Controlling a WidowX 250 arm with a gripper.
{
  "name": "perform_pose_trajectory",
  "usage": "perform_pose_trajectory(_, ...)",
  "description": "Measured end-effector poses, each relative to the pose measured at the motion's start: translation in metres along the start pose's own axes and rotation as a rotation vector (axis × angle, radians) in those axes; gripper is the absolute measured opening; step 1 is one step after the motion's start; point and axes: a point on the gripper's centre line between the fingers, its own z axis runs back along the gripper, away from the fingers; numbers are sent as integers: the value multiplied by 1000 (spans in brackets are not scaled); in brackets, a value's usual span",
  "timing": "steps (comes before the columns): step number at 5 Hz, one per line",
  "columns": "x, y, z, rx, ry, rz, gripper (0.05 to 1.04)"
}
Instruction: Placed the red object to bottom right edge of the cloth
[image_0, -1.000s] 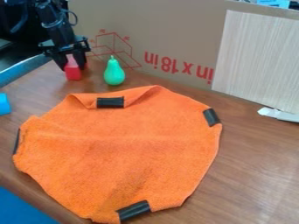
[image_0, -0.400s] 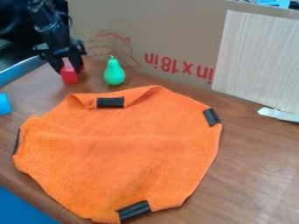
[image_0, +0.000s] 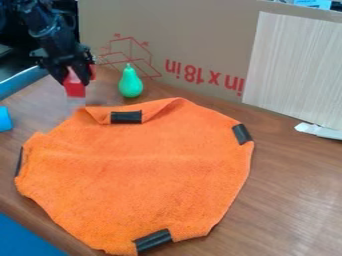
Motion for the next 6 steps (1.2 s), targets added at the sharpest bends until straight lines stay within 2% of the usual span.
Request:
perform_pose_trajectory(1,-22,-6,20,2,-16,-60,567)
perform_pose_trajectory(4,-84,-38,55,-5,67,-248,567)
perform_pose_trajectory(5,-109,-52,54,0,76,-314,567)
perform_pose_trajectory(6,-135,-72,48,15,65,-382,567)
